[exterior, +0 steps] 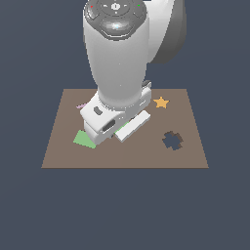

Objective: Insert a designated object into the corresponding slot on a board.

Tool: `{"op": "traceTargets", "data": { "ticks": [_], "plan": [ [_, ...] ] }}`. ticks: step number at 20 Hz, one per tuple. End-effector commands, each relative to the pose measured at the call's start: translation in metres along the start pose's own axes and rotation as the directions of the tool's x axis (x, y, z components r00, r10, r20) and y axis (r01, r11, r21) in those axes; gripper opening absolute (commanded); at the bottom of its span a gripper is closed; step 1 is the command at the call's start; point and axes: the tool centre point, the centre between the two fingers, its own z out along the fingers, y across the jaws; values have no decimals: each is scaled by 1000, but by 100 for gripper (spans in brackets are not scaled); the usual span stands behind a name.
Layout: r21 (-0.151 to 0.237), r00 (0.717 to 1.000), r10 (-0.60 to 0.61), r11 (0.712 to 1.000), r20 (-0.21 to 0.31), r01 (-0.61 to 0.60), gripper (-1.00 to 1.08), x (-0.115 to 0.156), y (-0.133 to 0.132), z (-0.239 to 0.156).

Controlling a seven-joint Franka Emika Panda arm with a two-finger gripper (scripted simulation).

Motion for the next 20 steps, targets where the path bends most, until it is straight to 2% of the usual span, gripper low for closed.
{"op": "traceTargets", "data": {
  "ticks": [1,9,10,20],
  "plan": [
    [0,1000,0,1000,0,0,100,0,0,2],
    [-1,1000,-1,1000,0,1,100,0,0,20],
    [-1,1000,-1,1000,0,1,-100,0,0,20],
    [-2,1000,-1,1000,0,1,-100,0,1,19]
  ]
}}
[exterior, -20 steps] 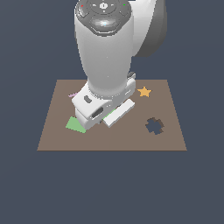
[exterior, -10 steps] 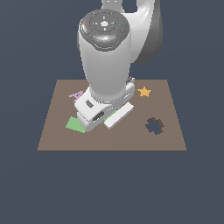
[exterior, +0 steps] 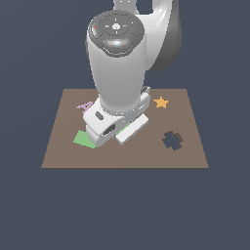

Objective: Insert a designated object into the corresponding slot on a board.

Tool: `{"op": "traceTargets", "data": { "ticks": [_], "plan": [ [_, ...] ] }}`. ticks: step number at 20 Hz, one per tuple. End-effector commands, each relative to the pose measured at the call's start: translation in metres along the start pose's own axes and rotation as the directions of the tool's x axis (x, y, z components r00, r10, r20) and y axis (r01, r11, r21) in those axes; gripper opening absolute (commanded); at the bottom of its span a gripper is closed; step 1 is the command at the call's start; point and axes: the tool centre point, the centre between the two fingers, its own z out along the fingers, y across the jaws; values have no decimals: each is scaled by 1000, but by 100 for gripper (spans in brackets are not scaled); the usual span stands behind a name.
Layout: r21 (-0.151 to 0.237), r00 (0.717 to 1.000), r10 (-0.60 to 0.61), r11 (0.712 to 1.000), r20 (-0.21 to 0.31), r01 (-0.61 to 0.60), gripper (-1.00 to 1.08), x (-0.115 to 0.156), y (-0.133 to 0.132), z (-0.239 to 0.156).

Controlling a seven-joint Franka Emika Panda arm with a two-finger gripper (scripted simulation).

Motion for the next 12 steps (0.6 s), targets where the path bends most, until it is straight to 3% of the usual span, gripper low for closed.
{"op": "traceTargets", "data": {
  "ticks": [1,12],
  "plan": [
    [0,1000,0,1000,0,0,-100,0,0,0],
    [0,994,-110,994,0,110,-100,16,0,-1]
  ]
}}
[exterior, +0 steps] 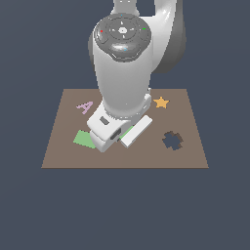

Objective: Insert a designated object into the corresponding slot on a board.

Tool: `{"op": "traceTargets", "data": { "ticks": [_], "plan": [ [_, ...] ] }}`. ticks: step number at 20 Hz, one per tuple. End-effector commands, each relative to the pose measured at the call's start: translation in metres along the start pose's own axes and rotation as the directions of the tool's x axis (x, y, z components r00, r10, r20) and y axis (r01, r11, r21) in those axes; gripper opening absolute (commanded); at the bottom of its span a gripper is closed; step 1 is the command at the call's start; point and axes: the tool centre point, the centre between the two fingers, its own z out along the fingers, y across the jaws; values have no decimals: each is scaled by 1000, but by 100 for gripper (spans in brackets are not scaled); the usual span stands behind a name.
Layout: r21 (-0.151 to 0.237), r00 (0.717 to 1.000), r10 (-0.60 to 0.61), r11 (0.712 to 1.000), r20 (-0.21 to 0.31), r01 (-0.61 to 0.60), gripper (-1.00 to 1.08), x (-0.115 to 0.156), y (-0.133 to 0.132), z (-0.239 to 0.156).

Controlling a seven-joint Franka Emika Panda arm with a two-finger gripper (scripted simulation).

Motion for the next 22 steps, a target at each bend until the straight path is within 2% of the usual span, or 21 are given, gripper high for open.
{"op": "traceTargets", "data": {
  "ticks": [1,7,11,15,22],
  "plan": [
    [-1,999,-47,999,-1,47,-100,7,0,-1],
    [-1,978,-211,978,-1,211,-100,31,-2,-2],
    [-1,936,-353,936,-1,353,-100,52,-7,-4],
    [-1,860,-511,860,0,511,-100,76,-18,-5],
    [-2,683,-730,683,0,730,-100,109,-44,-7]
  ]
}}
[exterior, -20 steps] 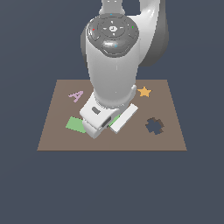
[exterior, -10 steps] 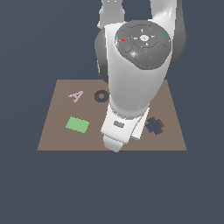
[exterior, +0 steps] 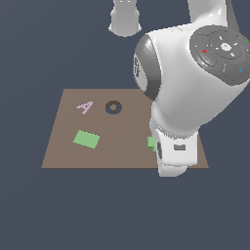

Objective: Insert a designated object into the corresponding slot on a board.

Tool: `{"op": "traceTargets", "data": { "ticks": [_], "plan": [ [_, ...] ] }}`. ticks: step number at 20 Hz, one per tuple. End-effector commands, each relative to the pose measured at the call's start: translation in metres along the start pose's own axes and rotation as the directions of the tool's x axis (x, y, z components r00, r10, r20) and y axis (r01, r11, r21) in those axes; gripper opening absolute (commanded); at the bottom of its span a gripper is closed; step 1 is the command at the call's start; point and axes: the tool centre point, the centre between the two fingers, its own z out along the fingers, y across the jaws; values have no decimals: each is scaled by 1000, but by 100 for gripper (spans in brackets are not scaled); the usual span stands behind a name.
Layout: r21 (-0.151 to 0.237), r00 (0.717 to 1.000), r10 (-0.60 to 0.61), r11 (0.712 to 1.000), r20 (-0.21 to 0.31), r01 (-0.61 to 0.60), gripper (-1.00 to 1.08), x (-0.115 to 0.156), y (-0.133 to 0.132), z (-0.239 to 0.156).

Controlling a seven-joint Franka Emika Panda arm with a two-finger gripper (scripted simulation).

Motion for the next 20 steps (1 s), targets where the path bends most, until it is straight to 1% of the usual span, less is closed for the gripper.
{"op": "traceTargets", "data": {
  "ticks": [1,6,10,15,20],
  "plan": [
    [-1,996,-92,996,0,92,-100,13,0,-1],
    [0,973,-232,973,0,232,-100,34,-4,-2],
    [0,951,-308,951,0,308,-100,46,-7,-3],
    [0,933,-360,933,0,360,-100,53,-11,-3],
    [1,931,-364,931,0,364,-100,54,-11,-2]
  ]
}}
